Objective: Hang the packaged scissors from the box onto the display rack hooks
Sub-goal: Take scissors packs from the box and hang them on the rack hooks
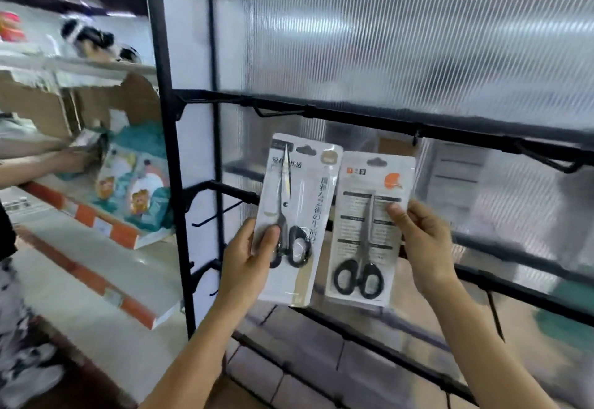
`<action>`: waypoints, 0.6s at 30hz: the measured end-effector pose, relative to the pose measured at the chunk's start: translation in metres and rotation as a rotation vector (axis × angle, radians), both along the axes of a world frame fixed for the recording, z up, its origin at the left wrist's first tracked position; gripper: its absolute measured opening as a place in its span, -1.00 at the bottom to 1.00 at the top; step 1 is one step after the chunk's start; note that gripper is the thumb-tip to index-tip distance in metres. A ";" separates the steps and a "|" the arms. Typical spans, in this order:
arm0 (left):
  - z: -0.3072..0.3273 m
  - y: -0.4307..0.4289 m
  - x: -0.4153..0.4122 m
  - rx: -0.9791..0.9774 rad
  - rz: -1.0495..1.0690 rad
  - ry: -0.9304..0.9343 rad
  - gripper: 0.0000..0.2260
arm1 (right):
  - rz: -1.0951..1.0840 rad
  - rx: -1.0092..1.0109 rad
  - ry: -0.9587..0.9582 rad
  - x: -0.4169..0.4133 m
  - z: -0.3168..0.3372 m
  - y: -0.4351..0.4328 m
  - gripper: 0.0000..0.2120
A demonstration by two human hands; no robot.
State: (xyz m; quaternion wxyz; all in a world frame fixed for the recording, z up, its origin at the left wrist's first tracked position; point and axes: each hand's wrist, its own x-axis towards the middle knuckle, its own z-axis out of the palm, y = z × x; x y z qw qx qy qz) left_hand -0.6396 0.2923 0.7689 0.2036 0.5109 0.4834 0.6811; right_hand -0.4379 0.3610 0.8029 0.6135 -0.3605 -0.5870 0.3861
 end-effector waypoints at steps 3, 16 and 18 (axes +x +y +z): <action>0.012 0.027 -0.022 0.012 0.030 0.013 -0.72 | 0.022 0.034 -0.036 -0.031 0.008 0.033 -0.92; 0.000 0.110 -0.143 0.228 -0.032 0.145 -0.61 | -0.018 0.072 -0.005 -0.144 0.003 0.090 -0.89; 0.003 0.117 -0.166 0.243 -0.058 0.199 -0.71 | -0.049 0.081 0.013 -0.164 0.002 0.092 -0.88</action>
